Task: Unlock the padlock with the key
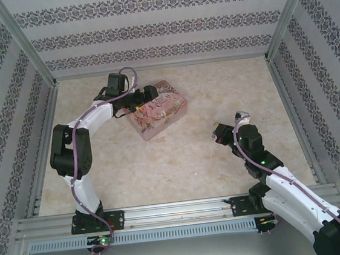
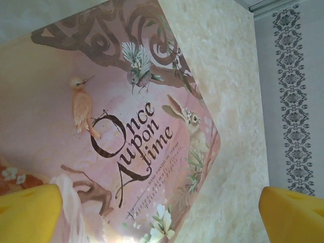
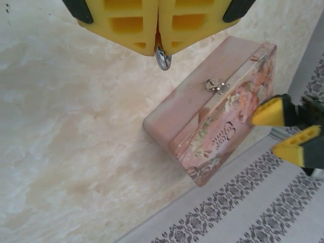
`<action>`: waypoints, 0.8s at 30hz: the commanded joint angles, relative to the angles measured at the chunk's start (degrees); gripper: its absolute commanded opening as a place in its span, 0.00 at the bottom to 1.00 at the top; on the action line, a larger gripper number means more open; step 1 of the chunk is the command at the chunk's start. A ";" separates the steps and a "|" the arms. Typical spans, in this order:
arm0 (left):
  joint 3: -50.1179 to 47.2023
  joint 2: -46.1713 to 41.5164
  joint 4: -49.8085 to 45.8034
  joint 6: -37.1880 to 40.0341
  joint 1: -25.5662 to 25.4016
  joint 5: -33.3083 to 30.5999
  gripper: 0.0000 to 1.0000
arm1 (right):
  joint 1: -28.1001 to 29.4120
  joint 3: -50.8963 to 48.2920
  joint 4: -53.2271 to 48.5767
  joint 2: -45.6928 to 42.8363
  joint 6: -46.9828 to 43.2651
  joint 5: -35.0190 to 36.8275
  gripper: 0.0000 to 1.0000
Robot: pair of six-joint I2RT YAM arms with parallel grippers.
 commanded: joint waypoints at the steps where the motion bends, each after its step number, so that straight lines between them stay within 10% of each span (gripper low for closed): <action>1: -0.77 -5.03 -0.71 -1.65 0.92 0.39 1.00 | 0.51 3.28 -2.20 0.92 -3.48 -1.15 0.00; 12: -10.65 -20.69 3.02 -0.60 0.87 -2.23 1.00 | 0.59 7.70 -9.35 4.07 -7.33 -8.81 0.00; 24: -32.55 -46.59 2.76 8.37 1.68 -27.32 0.99 | 2.25 10.66 -16.13 11.31 -8.50 -18.27 0.00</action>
